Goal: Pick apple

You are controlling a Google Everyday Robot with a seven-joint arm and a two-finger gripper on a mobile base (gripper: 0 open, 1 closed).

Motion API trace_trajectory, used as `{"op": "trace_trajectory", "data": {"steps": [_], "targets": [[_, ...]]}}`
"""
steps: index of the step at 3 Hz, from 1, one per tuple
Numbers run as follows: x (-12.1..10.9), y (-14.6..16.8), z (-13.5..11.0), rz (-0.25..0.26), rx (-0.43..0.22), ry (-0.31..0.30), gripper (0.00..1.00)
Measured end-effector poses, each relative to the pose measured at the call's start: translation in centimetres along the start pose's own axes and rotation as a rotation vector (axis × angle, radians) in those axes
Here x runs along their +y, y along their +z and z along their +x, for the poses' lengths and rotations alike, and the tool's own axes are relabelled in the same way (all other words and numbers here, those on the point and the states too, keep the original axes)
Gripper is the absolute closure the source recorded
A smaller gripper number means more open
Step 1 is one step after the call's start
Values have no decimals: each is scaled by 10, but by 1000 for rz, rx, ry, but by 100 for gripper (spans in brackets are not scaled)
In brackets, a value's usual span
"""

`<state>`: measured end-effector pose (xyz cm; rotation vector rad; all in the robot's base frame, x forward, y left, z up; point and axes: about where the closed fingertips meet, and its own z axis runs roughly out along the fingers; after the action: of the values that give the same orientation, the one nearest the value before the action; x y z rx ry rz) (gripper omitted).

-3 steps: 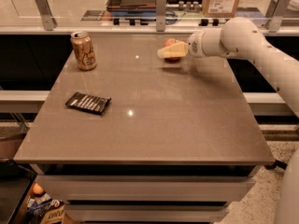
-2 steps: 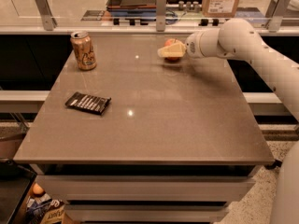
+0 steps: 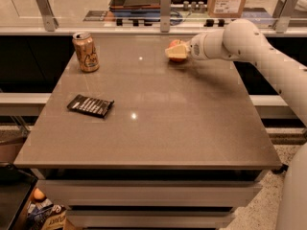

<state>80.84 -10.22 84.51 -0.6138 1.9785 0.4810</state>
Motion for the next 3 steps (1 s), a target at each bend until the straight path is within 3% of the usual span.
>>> {"op": "trace_trajectory", "data": {"steps": [1,2,3], "targets": [[2,2,1,-4,2,0,87],[4,5,2,-8,4,0,100],[4,5,2,-8,4,0,100]]}}
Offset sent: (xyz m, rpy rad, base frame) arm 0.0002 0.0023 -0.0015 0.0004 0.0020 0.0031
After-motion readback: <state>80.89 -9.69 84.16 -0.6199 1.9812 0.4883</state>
